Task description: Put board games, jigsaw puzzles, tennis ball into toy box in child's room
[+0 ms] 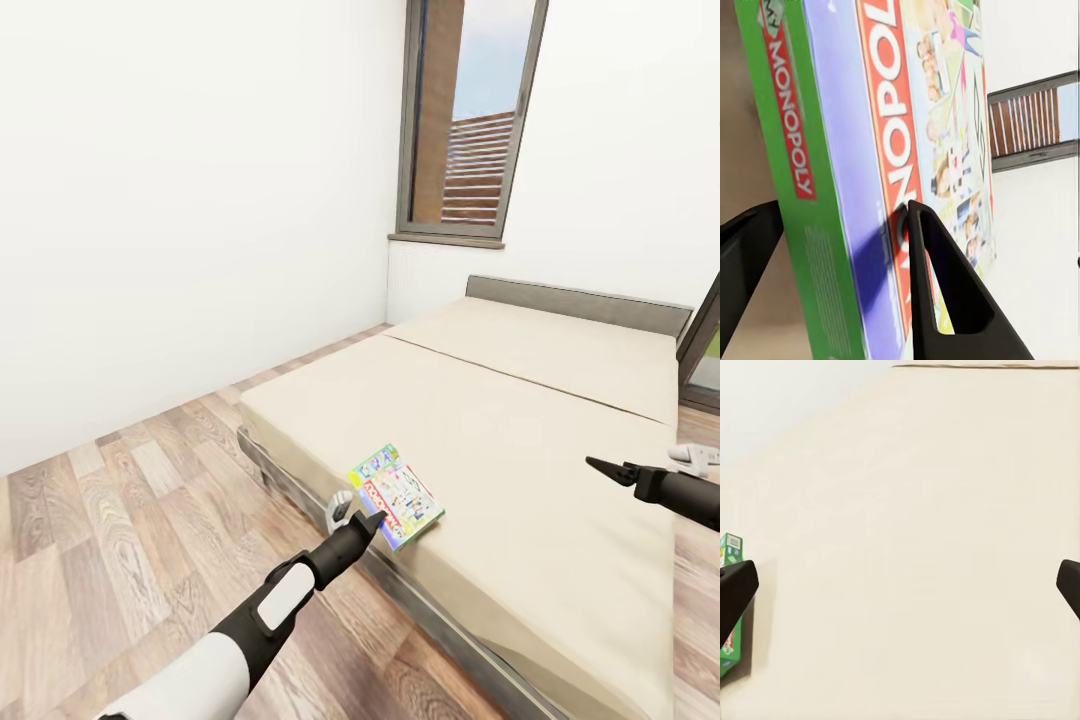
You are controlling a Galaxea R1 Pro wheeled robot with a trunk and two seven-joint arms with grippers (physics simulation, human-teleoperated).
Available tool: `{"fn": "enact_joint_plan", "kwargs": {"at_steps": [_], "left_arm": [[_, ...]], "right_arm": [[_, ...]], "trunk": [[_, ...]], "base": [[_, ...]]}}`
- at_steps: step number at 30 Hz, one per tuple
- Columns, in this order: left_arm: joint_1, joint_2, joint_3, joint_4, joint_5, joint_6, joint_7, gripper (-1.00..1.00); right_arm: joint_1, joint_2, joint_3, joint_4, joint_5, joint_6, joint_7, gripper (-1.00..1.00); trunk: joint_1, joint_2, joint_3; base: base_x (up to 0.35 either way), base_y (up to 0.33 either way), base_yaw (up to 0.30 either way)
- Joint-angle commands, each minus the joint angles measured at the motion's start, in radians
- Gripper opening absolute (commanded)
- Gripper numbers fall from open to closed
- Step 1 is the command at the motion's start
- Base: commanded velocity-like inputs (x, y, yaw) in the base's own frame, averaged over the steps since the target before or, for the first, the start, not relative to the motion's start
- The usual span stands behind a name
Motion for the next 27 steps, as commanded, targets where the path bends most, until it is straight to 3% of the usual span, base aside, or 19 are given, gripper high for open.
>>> {"fn": "enact_joint_plan", "kwargs": {"at_steps": [1,19,27], "left_arm": [[0.001,0.001,-0.003,-0.003,0.008,0.006,-0.004,-1.0],[0.089,0.034,-0.002,-0.171,-0.002,0.006,-0.031,-1.0],[0.142,0.075,-0.001,-0.281,-0.003,0.009,-0.02,-1.0]], "right_arm": [[0.002,0.0,-0.002,-0.001,0.009,0.004,0.01,1.0],[0.022,0.001,-0.003,-0.001,0.005,-0.007,0.017,1.0],[0.025,0.001,-0.002,0.0,0.005,-0.01,0.017,1.0]], "trunk": [[0.0,0.0,-0.001],[0.0,0.0,-0.001],[0.0,0.0,-0.001]], "base": [[0.0,0.0,0.0],[0.0,0.0,0.0],[0.0,0.0,0.0]]}}
